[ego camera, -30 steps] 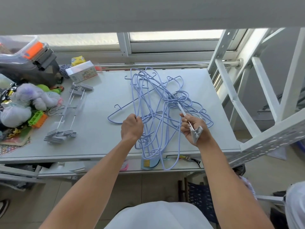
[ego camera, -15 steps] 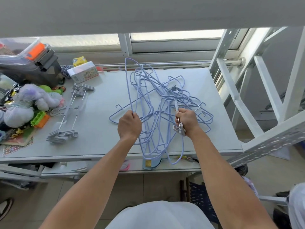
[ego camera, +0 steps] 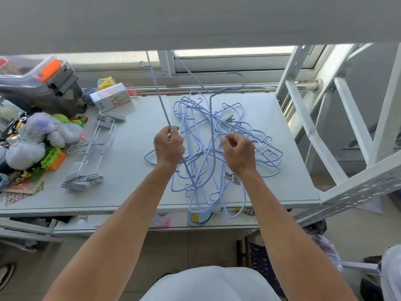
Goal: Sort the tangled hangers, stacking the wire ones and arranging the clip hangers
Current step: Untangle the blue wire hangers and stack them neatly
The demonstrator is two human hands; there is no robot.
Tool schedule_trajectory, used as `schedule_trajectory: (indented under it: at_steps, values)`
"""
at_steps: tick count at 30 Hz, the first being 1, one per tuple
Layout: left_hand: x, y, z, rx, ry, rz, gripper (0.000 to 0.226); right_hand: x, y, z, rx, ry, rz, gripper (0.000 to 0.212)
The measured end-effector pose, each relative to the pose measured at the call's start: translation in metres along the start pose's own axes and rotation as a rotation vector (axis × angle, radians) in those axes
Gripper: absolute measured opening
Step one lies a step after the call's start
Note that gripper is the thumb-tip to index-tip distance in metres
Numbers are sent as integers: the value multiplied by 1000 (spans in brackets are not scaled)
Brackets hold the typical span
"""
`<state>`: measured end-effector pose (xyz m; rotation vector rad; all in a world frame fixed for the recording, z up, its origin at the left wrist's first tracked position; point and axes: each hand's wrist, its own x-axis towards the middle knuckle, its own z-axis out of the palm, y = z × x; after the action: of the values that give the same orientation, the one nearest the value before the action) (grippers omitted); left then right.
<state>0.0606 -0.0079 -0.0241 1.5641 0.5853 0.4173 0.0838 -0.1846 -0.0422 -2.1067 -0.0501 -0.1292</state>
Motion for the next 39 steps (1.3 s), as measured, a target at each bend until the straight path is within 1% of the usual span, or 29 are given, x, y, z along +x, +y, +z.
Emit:
schedule_trajectory:
  at_steps: [2,3,4,5,6,7,9,11,12,13,15,17,20,22,24,25,27,29,34,37,39]
  values:
    - [-11,4,12,-56,-78,-28,23,2,-17,4,284,-211,113,38]
    - [-15,3,17,-46,-113,-27,22,3,-23,7,423,-274,193,37]
    - [-17,2,20,-25,-137,-25,23,5,-24,11,497,-290,258,30]
    - [-17,-1,21,8,-148,-26,24,6,-23,13,499,-268,285,23]
    - [-16,-4,20,77,-148,-12,26,7,-20,12,402,-234,261,19]
    - [-13,-8,17,180,-141,17,30,8,-16,10,234,-207,199,22]
    - [-11,-15,10,471,-124,89,35,8,-6,5,-78,-226,113,29]
    - [-6,-24,4,817,-86,101,34,6,2,6,-228,-273,100,35]
    - [-5,-26,2,937,-91,74,35,6,6,9,-270,-275,94,37]
    - [-3,-31,0,990,-120,40,36,5,9,12,-307,-261,77,39]
    - [0,-36,-1,932,-191,2,38,5,11,18,-321,-232,64,41]
    - [-3,-36,-2,829,-222,3,37,5,10,20,-253,-203,97,37]
    - [-3,-33,-6,688,-131,8,36,6,12,19,-194,-135,138,37]
    - [1,-32,-9,633,-110,-44,35,8,19,18,-152,-94,171,34]
    - [6,-32,-11,637,-151,-72,19,9,22,16,-125,-94,205,31]
    - [8,-32,-12,644,-162,-80,20,9,23,14,-117,-98,220,31]
    - [10,-31,-14,650,-166,-55,35,8,25,11,-89,-96,244,30]
    - [14,-32,-17,675,-162,-22,41,8,27,9,-59,-86,262,27]
    - [16,-26,-26,780,-188,84,45,12,25,3,-3,-57,247,19]
    - [19,-28,-35,807,-255,115,45,22,27,-3,44,-21,272,22]
    - [22,-31,-42,798,-278,116,44,29,30,-8,103,-29,302,22]
